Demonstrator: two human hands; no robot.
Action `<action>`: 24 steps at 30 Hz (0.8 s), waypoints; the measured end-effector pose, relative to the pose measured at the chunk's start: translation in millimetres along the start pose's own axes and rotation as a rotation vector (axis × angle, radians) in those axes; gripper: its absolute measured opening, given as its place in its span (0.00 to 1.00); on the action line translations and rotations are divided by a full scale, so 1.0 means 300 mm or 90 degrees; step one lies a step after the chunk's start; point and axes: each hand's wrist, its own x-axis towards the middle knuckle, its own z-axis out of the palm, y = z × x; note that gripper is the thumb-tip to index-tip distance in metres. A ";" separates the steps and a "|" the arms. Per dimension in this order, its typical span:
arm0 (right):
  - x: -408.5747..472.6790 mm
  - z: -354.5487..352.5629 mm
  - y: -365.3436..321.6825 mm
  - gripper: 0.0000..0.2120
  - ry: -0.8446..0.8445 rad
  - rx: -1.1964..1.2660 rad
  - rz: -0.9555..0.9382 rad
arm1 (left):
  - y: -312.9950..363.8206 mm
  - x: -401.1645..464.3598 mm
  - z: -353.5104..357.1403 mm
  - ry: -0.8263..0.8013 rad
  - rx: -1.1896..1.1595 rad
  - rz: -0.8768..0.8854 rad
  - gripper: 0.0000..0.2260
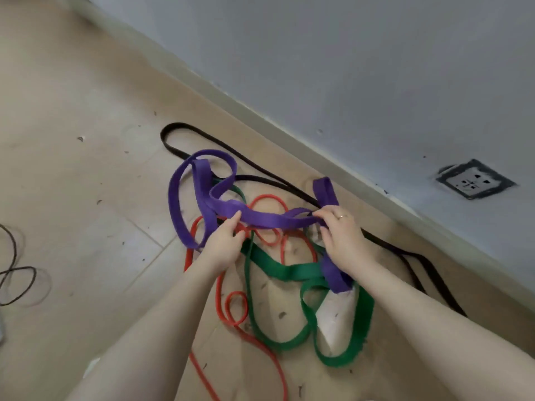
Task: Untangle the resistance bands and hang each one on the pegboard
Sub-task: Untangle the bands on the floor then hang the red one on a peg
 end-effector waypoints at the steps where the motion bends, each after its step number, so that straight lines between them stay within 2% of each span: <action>1: -0.057 0.027 0.038 0.15 -0.025 -0.054 -0.019 | -0.027 0.007 0.033 -0.010 -0.003 -0.005 0.24; 2: -0.115 0.054 0.073 0.16 -0.080 -0.105 -0.027 | -0.058 0.008 0.066 -0.015 -0.001 0.004 0.25; 4: -0.212 0.103 0.123 0.25 -0.219 -0.178 -0.007 | -0.130 -0.001 0.130 -0.001 0.053 0.041 0.26; 6: -0.261 0.141 0.145 0.32 -0.297 -0.217 0.011 | -0.201 -0.015 0.179 0.055 0.140 0.053 0.26; 9: -0.257 0.175 0.130 0.29 -0.289 -0.209 0.038 | -0.260 -0.035 0.222 0.067 0.193 0.012 0.35; 12: -0.236 0.201 0.110 0.24 -0.213 -0.117 0.097 | -0.266 -0.041 0.247 0.037 0.228 0.014 0.41; 15: -0.237 0.204 0.076 0.14 -0.165 -0.025 0.095 | -0.231 -0.056 0.305 0.019 0.248 0.090 0.34; 17: -0.260 0.193 0.031 0.10 -0.194 0.031 0.089 | -0.215 -0.060 0.343 -0.004 0.220 0.074 0.30; 19: -0.303 0.197 -0.009 0.10 -0.294 0.018 0.069 | -0.215 -0.054 0.365 -0.008 0.216 0.050 0.31; 21: -0.341 0.202 -0.017 0.09 -0.371 0.010 0.114 | -0.205 -0.051 0.364 -0.011 0.238 0.049 0.29; 23: -0.346 0.180 -0.007 0.12 -0.354 -0.018 0.172 | -0.187 -0.057 0.351 -0.004 0.277 0.074 0.24; 24: -0.334 0.168 0.001 0.15 -0.297 -0.079 0.159 | -0.183 -0.065 0.341 0.003 0.308 0.088 0.21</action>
